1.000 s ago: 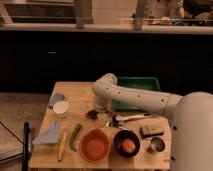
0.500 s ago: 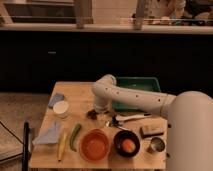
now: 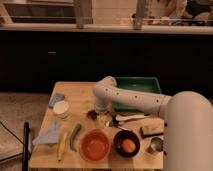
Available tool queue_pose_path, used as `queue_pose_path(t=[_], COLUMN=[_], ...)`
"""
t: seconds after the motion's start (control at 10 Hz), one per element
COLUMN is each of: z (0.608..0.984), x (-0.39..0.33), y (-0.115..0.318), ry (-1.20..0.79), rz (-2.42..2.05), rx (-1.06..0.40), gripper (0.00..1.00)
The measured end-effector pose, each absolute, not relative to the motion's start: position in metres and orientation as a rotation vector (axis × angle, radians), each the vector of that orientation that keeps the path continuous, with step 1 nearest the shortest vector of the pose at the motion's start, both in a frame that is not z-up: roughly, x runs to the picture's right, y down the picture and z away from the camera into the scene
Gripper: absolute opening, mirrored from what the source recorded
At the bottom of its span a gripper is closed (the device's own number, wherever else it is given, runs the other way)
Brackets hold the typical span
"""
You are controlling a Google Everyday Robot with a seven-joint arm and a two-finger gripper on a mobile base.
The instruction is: Place grapes in paper cup
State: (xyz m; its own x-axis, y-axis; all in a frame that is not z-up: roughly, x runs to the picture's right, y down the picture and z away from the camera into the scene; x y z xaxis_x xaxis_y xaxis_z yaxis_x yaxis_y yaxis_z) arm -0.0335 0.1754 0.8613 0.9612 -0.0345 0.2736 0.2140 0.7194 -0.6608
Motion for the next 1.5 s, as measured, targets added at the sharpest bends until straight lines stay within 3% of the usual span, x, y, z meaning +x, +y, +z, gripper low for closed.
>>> queue_pose_path(t=[0.7,1.5], z=[0.850,0.862], x=[-0.055,-0.056], y=[0.155,0.156], ry=[-0.314,-0.477], rz=[-0.150,-0.030], rx=[-0.695,-0.641], gripper=[0.80,0.80])
